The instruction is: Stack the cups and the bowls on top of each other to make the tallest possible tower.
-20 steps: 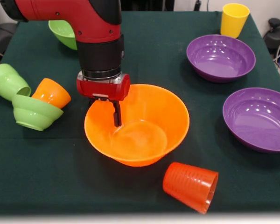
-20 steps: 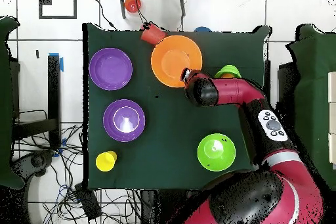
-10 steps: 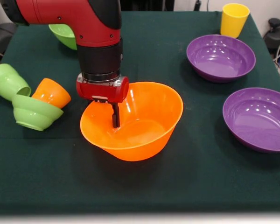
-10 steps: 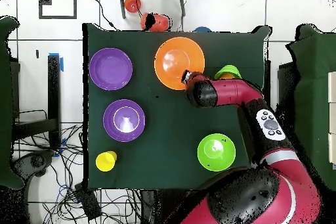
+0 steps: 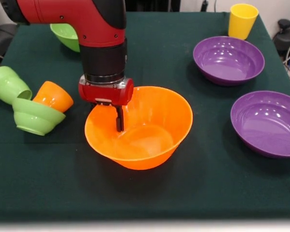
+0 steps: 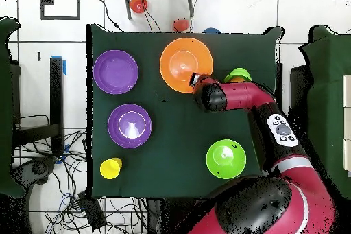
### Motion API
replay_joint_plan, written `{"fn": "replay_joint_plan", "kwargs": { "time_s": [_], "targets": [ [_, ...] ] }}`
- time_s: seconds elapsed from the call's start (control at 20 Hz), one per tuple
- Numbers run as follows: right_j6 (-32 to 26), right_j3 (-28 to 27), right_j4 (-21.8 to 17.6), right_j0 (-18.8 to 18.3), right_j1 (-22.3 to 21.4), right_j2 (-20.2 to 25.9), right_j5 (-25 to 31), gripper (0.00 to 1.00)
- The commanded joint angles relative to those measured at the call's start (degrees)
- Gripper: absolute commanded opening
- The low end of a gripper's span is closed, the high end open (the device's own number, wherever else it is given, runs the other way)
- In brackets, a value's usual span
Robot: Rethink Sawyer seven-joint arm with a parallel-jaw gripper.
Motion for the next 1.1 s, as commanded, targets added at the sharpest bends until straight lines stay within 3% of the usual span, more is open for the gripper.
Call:
{"fn": "replay_joint_plan", "kwargs": {
  "time_s": [0.05, 0.3, 0.65, 1.1],
  "targets": [
    [-7.6, 4.3, -0.5, 0.6, -4.4, 1.9, 5.3, 1.0],
    [-8.6, 7.7, 2.8, -1.0, -8.9, 4.1, 8.7, 1.0],
    [-5.8, 12.2, 3.6, 0.8, -14.9, 2.2, 9.2, 1.0],
    [-4.7, 16.8, 2.7, -0.4, -16.8, 2.3, 5.9, 1.0]
  ]
}}
